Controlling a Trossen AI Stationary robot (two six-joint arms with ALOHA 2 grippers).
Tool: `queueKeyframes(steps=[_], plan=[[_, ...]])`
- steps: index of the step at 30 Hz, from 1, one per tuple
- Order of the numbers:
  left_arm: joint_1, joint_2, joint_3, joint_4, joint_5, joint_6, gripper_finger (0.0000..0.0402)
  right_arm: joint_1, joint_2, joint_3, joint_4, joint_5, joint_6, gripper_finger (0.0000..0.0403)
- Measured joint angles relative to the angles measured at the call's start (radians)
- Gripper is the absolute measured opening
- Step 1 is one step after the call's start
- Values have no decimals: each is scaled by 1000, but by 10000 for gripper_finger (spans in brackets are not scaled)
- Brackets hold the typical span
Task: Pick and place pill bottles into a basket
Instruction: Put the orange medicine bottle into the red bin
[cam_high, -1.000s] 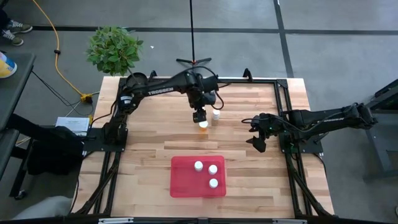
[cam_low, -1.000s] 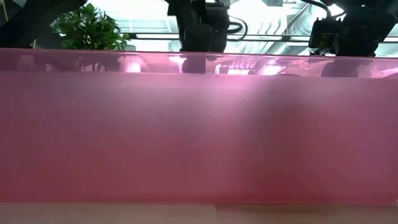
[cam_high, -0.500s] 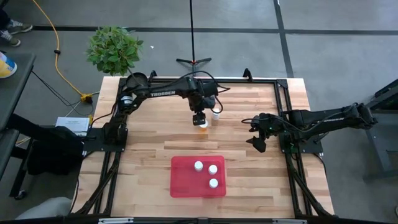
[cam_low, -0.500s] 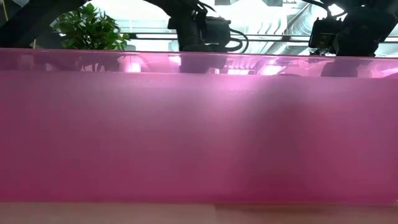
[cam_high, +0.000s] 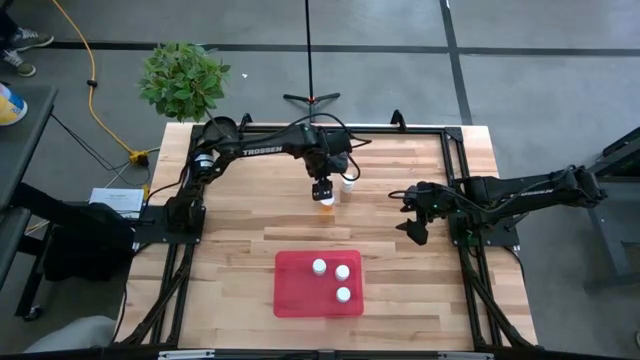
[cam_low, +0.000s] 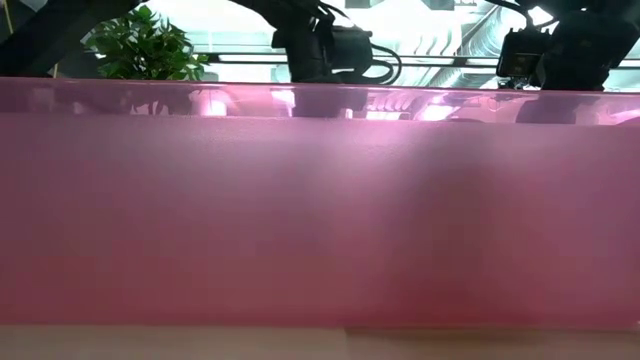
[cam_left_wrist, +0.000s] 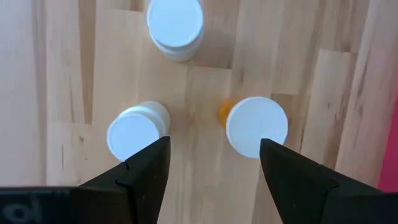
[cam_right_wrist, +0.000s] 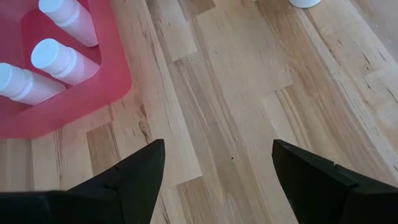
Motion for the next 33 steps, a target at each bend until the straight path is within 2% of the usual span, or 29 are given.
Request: queueKeyframes(steps=[9,14,25,33], plan=[[-7,0,0,16,14,-6,358,0,0,0,-13,-6,0,287],[-24,0,0,-3,36,-7,383,0,0,0,-21,-7,0,287],[-80,16,0,-2,13,21,379,0,0,0,-21,-8,0,287],[-68,64,-1,-28,-28,28,389,0,0,0,-22,-9,0,287]])
